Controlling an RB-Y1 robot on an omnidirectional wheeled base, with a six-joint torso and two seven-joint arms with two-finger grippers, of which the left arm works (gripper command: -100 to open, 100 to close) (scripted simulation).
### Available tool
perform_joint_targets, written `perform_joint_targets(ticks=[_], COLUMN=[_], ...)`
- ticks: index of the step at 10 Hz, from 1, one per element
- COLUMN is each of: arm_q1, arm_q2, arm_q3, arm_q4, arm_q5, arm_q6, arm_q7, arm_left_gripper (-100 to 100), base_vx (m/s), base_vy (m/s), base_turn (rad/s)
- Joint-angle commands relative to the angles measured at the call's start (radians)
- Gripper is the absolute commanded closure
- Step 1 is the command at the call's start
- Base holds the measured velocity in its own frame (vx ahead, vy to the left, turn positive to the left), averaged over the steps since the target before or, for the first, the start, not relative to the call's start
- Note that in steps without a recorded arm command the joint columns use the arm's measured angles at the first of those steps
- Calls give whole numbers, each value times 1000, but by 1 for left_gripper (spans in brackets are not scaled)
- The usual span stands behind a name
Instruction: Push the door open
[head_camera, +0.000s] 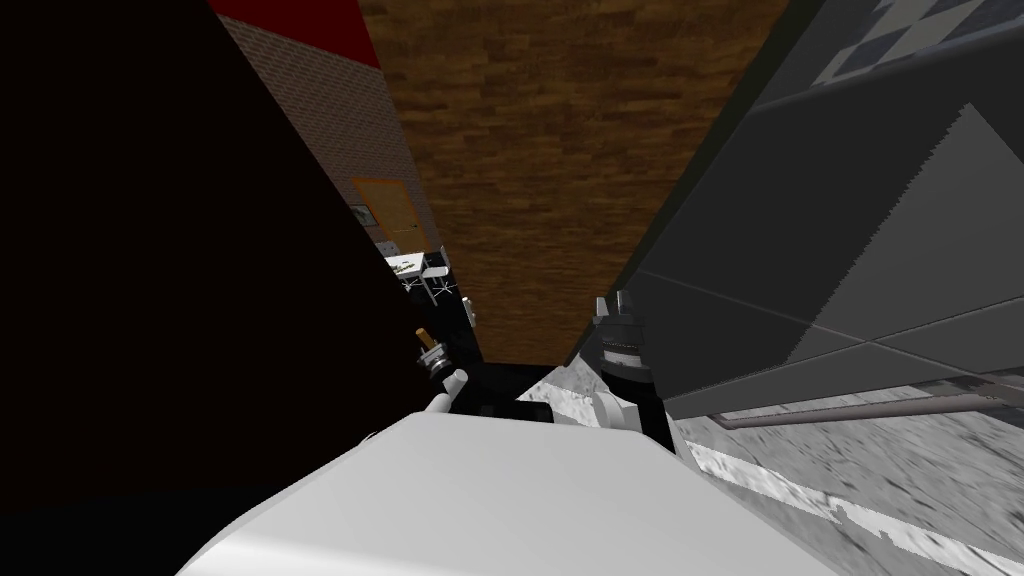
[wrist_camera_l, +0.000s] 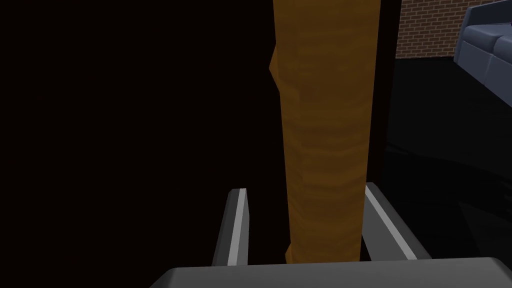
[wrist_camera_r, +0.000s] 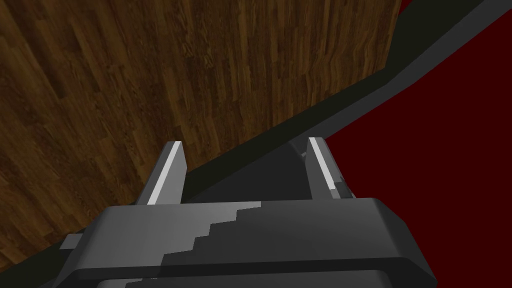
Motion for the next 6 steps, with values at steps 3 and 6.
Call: perform_joint_targets(ticks=[3,6], arm_q1=[2,-10], arm_q2=[7,-6], arm_q3=[34,78], arm_q4=[-10,3], arm_q5=[18,44], arm_q6=[-18,-40], arm_q7=[-18,-39], arm_left_gripper=[100,100], base_vx=[65,95], base_vy=[47,65], base_turn=[-21,-60])
